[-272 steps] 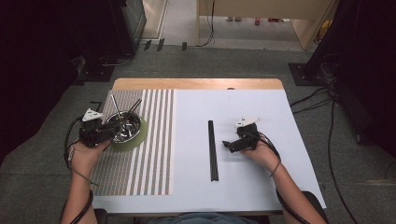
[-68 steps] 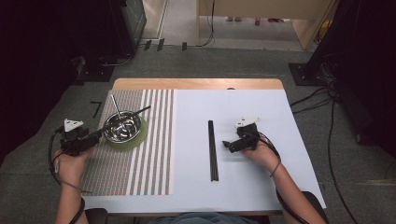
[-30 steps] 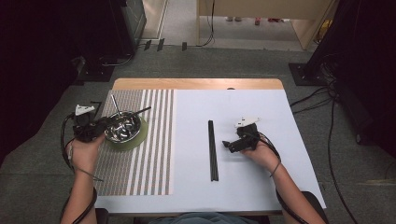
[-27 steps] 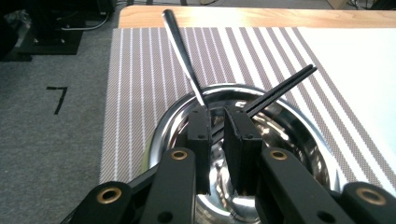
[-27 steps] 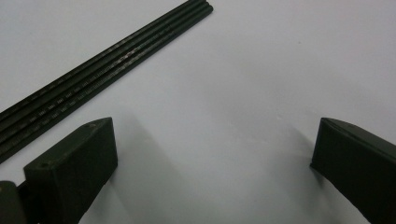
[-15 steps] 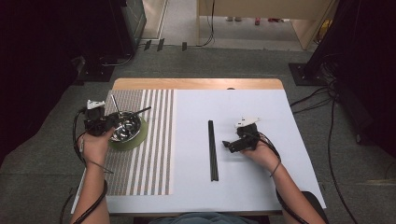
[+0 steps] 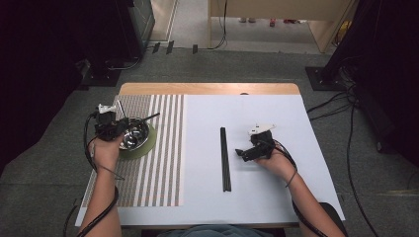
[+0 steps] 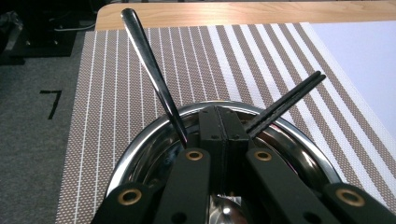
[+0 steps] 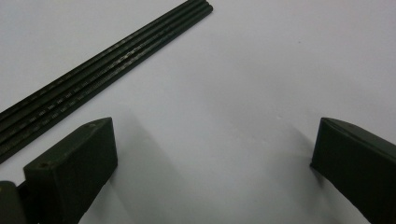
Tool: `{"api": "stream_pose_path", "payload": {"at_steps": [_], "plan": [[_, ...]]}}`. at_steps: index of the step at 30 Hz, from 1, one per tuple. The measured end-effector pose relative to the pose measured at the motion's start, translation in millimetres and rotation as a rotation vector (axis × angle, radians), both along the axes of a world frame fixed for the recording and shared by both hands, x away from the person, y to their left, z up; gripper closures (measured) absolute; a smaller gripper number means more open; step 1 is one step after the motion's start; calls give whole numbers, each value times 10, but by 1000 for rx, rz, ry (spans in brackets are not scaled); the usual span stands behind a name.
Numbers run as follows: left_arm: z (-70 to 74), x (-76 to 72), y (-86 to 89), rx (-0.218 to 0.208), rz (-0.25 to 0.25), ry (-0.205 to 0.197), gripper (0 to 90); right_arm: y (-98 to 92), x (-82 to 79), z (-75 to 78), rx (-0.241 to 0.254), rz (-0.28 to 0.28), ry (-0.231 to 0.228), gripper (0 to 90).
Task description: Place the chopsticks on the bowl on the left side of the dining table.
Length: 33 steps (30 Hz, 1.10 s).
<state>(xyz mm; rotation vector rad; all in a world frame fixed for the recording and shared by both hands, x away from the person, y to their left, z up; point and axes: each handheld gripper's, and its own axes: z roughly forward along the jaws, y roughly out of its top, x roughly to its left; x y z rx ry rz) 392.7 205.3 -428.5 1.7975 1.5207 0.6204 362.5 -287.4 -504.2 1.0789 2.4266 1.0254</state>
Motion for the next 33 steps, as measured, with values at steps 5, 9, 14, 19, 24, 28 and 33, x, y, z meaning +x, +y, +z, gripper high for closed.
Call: {"api": "stream_pose_path", "payload": {"at_steps": [5, 9, 14, 19, 24, 28, 33], "plan": [[-32, 16, 7, -6, -3, 4, 900, 0, 0, 0, 0, 0, 1, 0], [-60, 28, 22, -5, -1, 12, 900, 1, 0, 0, 0, -1, 1, 0], [-73, 31, 24, 5, -8, 15, 900, 1, 0, 1, 1, -1, 2, 0], [-77, 35, 14, 12, -15, 17, 900, 0, 0, 1, 1, -1, 1, 0], [-82, 36, -2, 20, -28, 23, 900, 0, 1, 1, 1, -1, 2, 0], [-89, 40, -16, 24, -39, 28, 900, 0, 0, 1, 1, -1, 2, 0], [-92, 47, -56, 18, -53, 21, 900, 0, 1, 0, 1, 0, 1, 0]]}}
